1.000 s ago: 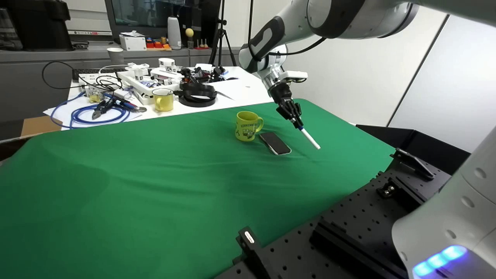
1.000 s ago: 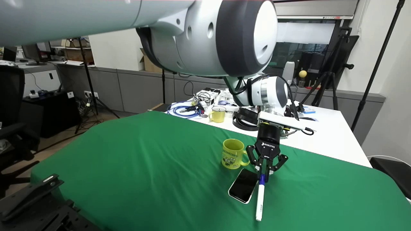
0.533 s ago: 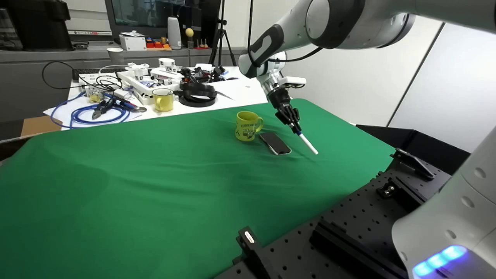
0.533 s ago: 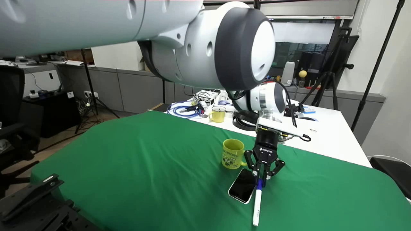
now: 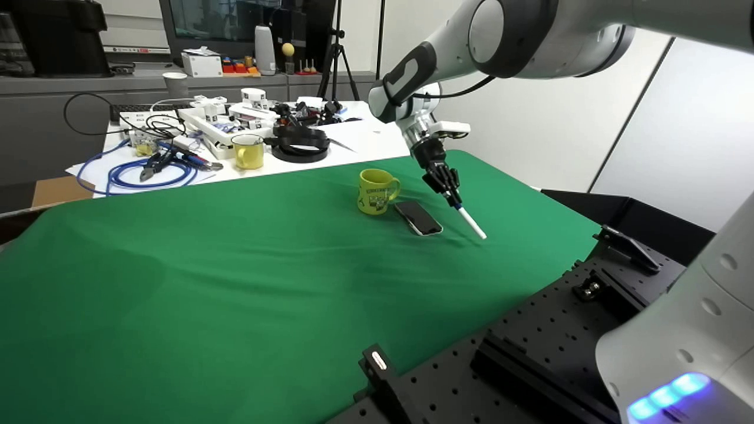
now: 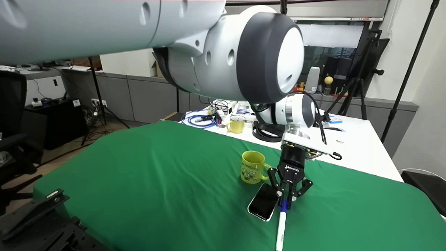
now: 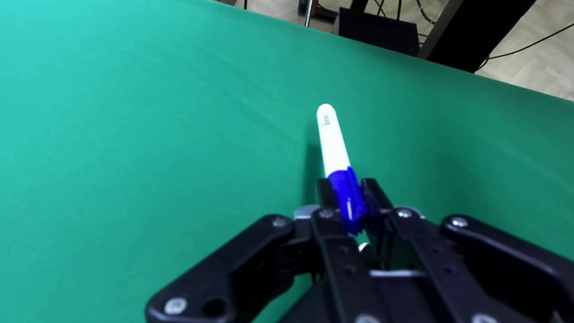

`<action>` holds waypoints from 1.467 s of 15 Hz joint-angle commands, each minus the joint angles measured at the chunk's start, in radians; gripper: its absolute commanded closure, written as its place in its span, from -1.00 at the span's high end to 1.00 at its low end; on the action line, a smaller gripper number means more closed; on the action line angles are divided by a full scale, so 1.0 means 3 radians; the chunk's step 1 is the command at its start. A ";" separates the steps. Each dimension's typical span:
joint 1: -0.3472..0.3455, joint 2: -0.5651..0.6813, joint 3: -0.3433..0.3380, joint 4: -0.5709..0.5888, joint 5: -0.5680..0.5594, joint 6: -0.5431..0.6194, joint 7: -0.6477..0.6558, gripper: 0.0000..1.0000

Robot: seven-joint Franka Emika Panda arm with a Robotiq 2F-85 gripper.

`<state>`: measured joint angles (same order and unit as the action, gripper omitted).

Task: Remove the blue marker from the yellow mug cup

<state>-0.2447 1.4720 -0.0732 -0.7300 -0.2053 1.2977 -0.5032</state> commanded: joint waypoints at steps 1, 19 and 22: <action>-0.0036 0.0000 0.0030 0.0032 0.0042 0.0026 0.0033 -0.90; 0.0200 -0.0712 0.0054 0.0055 -0.0015 0.0785 0.0028 1.00; 0.0236 -0.0864 0.0044 -0.0089 -0.0021 0.1317 0.0062 1.00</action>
<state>-0.1832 1.2781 -0.0574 -0.6780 -0.1998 1.5770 -0.5096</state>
